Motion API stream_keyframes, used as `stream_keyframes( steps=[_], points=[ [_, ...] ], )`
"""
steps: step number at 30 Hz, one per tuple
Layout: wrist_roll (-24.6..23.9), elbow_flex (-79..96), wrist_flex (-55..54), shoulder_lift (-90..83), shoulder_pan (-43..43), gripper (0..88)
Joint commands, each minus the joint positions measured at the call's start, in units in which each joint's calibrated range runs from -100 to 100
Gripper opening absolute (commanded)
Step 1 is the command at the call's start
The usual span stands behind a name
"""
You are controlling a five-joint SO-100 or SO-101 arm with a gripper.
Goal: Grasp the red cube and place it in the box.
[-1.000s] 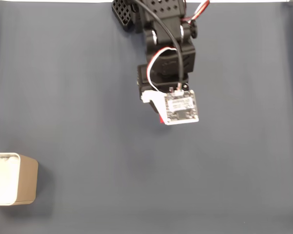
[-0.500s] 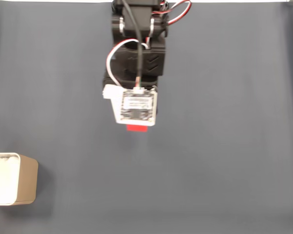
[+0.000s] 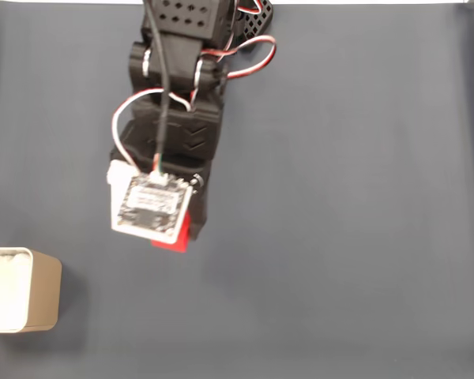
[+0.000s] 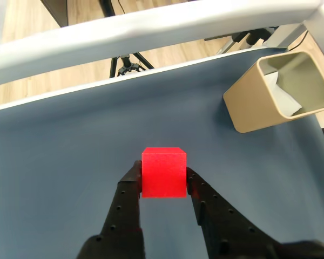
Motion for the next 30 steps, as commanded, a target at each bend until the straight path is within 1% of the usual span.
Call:
stream_keyframes(
  steps=[1, 30],
  points=[
    [-0.29, -7.29, 0.20, 1.89, 1.30, 3.0],
    [-1.42, -41.24, 0.36, 26.24, 10.11, 2.9]
  ],
)
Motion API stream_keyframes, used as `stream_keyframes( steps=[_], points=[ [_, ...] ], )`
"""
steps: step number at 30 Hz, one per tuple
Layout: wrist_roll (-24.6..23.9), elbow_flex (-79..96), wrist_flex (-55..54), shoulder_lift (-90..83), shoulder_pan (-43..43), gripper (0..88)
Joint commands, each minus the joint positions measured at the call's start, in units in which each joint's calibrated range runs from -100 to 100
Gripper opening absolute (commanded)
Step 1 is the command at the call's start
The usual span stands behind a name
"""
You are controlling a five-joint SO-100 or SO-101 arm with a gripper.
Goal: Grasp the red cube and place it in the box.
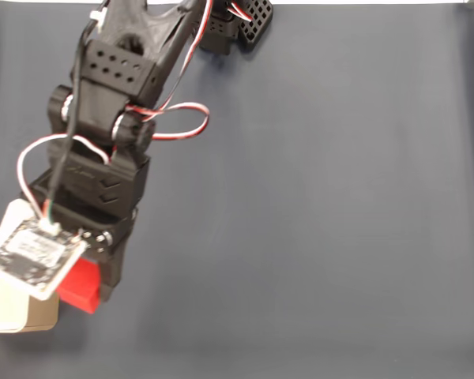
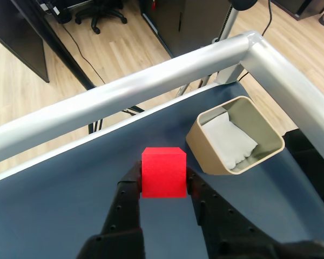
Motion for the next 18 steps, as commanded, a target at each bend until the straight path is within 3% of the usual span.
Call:
stream_keyframes(
  steps=[1, 18],
  points=[
    [-0.39, -6.89, 0.28, 1.22, 1.63, 2.9],
    [-0.88, -24.50, 0.28, 14.13, 6.46, 2.7]
  ],
)
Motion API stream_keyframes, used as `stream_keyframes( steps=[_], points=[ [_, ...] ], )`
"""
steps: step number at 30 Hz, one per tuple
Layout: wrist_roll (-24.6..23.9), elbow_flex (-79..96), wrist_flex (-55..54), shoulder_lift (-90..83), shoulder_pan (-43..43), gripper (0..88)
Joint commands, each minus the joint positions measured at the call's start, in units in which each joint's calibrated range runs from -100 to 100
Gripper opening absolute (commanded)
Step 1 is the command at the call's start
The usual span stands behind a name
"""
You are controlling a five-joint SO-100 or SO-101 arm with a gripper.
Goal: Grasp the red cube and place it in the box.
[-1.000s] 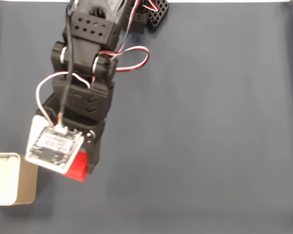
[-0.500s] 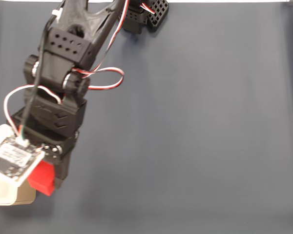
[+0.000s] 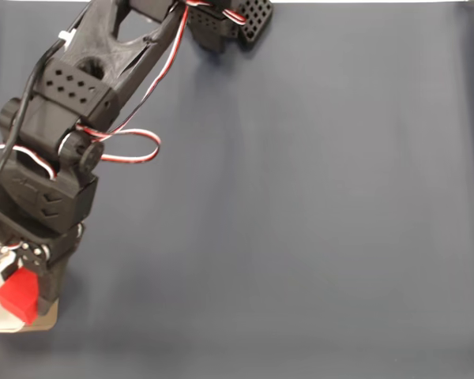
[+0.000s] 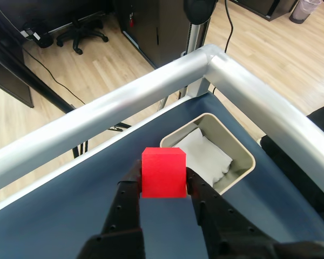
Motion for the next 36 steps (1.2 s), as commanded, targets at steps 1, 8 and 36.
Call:
stream_keyframes(
  steps=[1, 8, 36],
  points=[
    [-0.44, -6.97, 0.28, 0.93, 1.11, 2.7],
    [-0.73, -14.17, 0.37, 7.26, 3.03, 2.6],
    [-0.68, -15.91, 1.27, 8.21, 6.30, 3.0]
  ],
)
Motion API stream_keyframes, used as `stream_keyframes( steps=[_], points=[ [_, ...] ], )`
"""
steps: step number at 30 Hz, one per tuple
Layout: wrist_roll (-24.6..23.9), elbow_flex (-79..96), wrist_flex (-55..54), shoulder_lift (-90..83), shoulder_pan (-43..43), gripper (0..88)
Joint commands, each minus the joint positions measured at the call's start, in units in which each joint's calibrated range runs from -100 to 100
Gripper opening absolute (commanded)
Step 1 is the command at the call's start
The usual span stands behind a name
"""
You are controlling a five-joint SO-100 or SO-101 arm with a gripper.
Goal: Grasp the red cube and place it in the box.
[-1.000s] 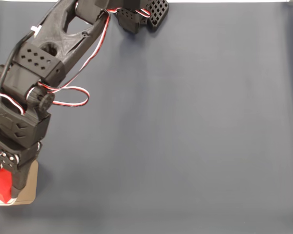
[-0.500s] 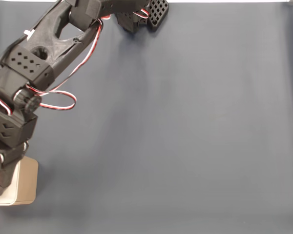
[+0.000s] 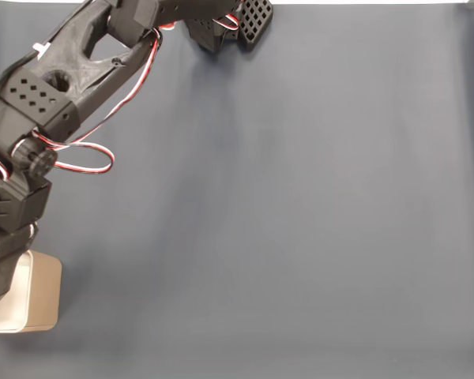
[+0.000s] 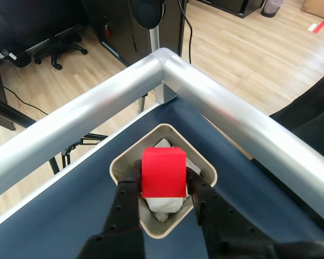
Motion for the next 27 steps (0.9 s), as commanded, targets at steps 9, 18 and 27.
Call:
stream_keyframes(
  steps=[9, 18, 27],
  points=[
    [-0.05, 0.92, 0.07, -5.51, 0.16, 3.0],
    [-0.34, 3.84, -0.18, -7.85, -0.13, 3.1],
    [-0.34, 4.12, 0.15, -9.40, -0.48, 3.1]
  ],
)
